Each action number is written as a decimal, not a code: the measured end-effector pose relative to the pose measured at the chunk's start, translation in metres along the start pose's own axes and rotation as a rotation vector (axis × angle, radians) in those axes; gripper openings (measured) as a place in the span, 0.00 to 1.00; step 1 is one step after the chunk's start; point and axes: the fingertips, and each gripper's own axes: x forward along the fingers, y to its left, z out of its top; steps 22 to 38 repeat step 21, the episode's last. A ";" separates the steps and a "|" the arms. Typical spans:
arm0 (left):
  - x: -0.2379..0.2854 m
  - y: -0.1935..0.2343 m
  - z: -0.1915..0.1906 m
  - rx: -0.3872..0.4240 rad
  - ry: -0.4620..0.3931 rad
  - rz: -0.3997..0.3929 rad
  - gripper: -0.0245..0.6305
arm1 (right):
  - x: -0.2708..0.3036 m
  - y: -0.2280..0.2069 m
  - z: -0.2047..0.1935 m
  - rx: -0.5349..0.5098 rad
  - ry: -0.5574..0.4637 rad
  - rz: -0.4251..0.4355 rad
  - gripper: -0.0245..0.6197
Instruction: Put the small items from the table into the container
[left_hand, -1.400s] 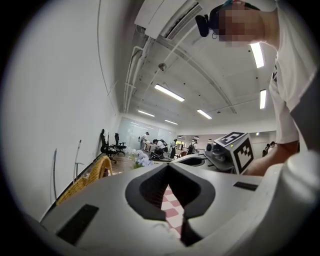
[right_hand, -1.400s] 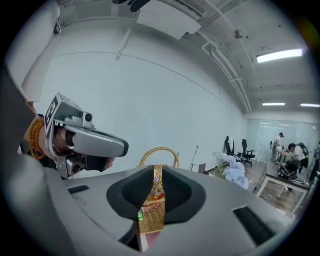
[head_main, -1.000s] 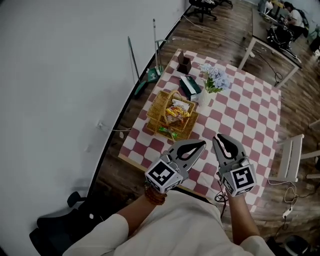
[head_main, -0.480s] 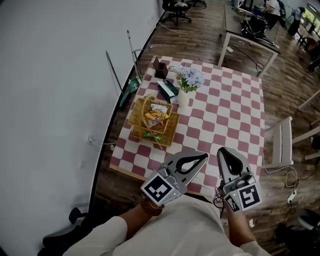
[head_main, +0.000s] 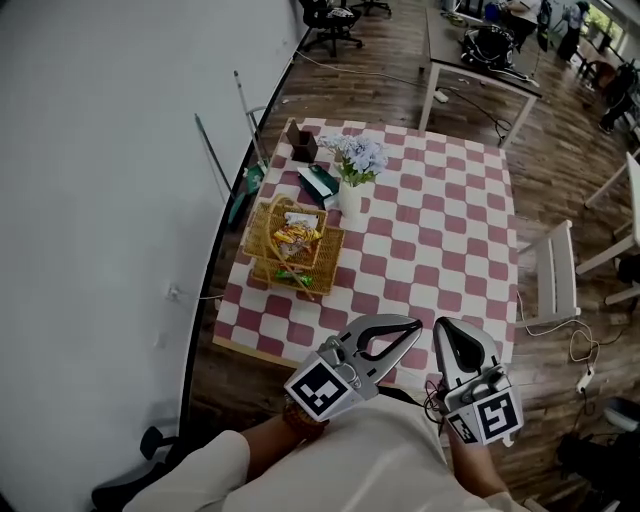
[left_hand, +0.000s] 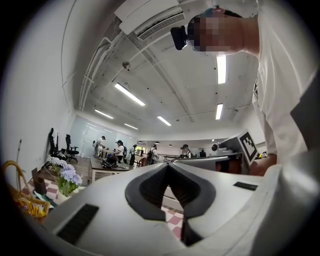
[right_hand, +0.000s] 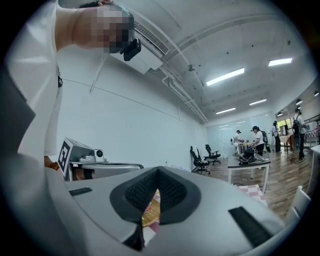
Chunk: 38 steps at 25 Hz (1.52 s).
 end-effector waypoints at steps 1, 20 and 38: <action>0.001 -0.001 0.000 0.000 -0.002 -0.004 0.07 | 0.000 0.000 0.001 -0.001 -0.001 -0.001 0.07; -0.003 0.008 -0.002 -0.001 0.012 0.028 0.07 | 0.010 0.001 -0.002 0.003 0.010 0.041 0.07; -0.002 0.008 -0.002 0.001 0.012 0.027 0.07 | 0.010 0.001 -0.002 0.004 0.010 0.042 0.07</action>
